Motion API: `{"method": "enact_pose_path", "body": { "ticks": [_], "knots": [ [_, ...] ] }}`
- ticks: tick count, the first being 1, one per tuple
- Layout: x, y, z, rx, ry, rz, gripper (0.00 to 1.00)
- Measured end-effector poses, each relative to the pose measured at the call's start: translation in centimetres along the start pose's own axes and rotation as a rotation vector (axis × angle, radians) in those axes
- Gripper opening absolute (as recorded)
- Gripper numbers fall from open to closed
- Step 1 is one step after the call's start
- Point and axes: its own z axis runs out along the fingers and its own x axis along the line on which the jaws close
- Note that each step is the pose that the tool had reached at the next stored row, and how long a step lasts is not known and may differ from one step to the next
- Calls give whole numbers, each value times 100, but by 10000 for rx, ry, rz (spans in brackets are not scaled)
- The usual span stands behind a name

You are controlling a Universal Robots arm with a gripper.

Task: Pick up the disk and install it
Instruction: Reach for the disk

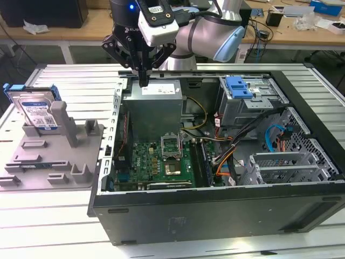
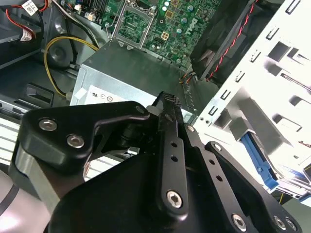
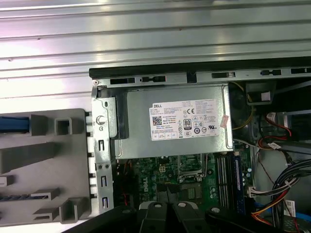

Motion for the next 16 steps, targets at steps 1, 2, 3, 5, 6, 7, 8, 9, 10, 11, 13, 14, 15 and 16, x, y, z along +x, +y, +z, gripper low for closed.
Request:
{"method": "enact_pose_path", "body": {
  "ticks": [1,2,3,5,6,7,8,9,10,11,13,14,15,16],
  "knots": [
    [15,2,0,3,0,1,11],
    [29,5,1,7,1,1,11],
    [59,13,3,11,-2,6,11],
    [110,29,4,18,-3,7,11],
    [160,45,4,25,-2,10,11],
    [215,63,5,27,-3,10,11],
    [245,73,6,29,-3,9,11],
    [284,86,6,31,-4,10,11],
    [317,97,6,33,-3,11,11],
    [348,107,6,35,-3,10,11],
    [421,130,7,43,-3,11,11],
    [461,140,9,43,-5,11,11],
    [492,147,10,43,-5,11,11],
    [541,157,10,46,-5,13,11]
  ]
}}
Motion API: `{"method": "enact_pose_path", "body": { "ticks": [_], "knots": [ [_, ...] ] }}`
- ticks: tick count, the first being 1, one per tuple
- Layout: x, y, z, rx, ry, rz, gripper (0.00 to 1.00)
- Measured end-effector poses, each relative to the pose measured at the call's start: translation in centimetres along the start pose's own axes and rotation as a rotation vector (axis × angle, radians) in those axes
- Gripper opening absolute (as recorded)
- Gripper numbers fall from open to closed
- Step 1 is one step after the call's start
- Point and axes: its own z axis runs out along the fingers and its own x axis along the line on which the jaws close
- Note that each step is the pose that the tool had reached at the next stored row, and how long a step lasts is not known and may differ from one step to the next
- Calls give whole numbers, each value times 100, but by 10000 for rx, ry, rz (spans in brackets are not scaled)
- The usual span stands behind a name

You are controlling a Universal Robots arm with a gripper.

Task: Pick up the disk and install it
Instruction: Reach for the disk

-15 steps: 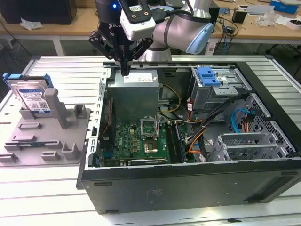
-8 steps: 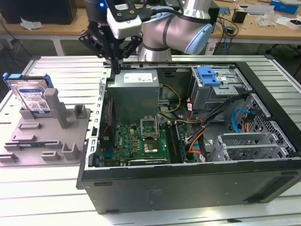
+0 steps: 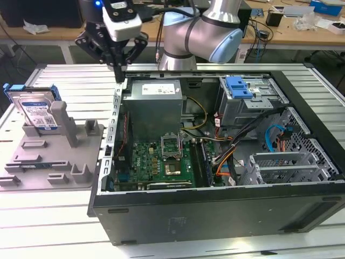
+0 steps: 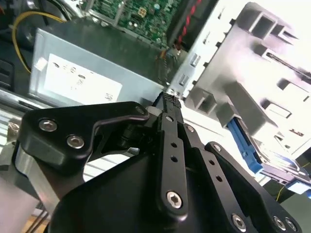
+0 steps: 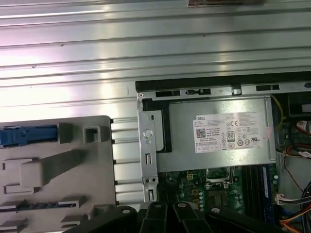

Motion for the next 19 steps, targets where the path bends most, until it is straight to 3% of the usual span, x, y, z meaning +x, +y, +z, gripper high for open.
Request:
{"method": "enact_pose_path", "body": {
  "ticks": [3,5,19],
  "knots": [
    [105,20,3,1,0,3,11],
    [229,44,6,3,0,9,11],
    [768,149,20,9,-2,36,11]
  ]
}}
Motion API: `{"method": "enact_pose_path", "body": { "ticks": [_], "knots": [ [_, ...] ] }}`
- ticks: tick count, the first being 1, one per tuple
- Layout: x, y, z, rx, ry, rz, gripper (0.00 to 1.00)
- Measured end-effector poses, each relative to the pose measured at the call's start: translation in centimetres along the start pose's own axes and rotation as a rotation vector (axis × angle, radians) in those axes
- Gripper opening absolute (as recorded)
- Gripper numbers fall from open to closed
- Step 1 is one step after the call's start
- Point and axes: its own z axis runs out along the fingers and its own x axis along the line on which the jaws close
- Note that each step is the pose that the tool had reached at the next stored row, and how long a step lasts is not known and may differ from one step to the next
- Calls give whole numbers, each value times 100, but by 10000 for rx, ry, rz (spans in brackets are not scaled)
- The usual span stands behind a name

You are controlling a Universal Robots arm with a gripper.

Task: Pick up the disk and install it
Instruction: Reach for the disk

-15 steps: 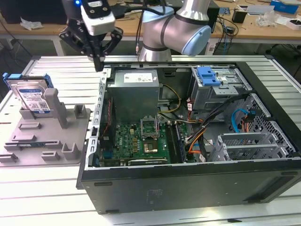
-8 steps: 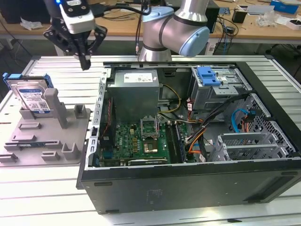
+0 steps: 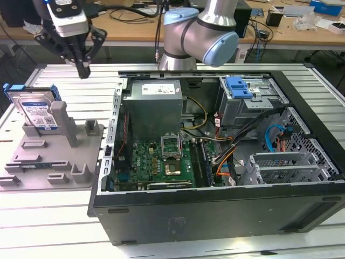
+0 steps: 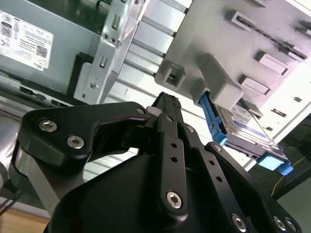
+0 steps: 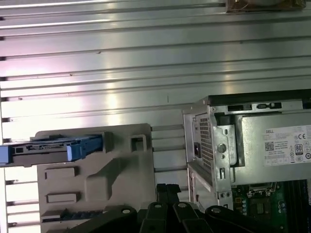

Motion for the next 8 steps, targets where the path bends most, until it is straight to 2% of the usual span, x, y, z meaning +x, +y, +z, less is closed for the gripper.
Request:
{"method": "enact_pose_path", "body": {
  "ticks": [5,7,8],
  "knots": [
    [201,38,6,4,0,10,11],
    [347,66,10,7,-1,16,11],
    [393,75,11,8,-1,18,11]
  ]
}}
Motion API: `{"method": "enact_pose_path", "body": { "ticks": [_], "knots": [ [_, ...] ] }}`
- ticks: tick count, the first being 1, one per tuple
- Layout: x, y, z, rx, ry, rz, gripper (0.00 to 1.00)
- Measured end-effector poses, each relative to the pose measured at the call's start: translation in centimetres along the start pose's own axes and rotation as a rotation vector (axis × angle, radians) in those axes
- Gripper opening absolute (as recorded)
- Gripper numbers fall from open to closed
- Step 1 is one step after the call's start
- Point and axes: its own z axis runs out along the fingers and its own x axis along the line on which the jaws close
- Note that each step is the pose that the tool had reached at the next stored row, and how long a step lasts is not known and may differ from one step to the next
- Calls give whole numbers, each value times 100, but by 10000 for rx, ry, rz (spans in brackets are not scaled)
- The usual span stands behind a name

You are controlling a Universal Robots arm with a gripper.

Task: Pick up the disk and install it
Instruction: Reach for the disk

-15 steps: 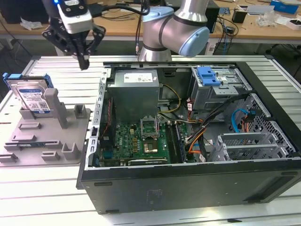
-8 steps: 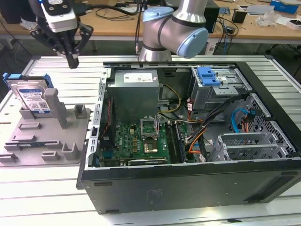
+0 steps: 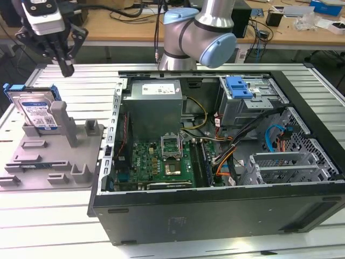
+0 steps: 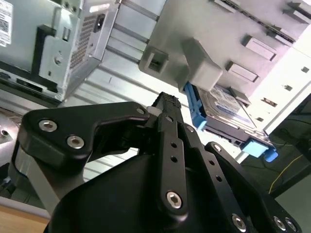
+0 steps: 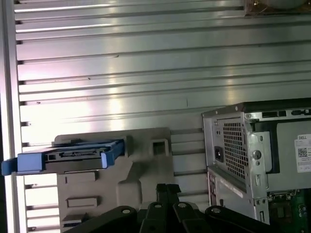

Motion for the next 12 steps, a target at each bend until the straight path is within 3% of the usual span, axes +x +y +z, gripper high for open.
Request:
{"method": "enact_pose_path", "body": {
  "ticks": [3,5,10,12],
  "knots": [
    [118,23,3,2,0,6,11],
    [254,49,6,2,-1,13,11],
    [457,94,9,2,-2,30,11],
    [609,129,10,3,-2,45,11]
  ]
}}
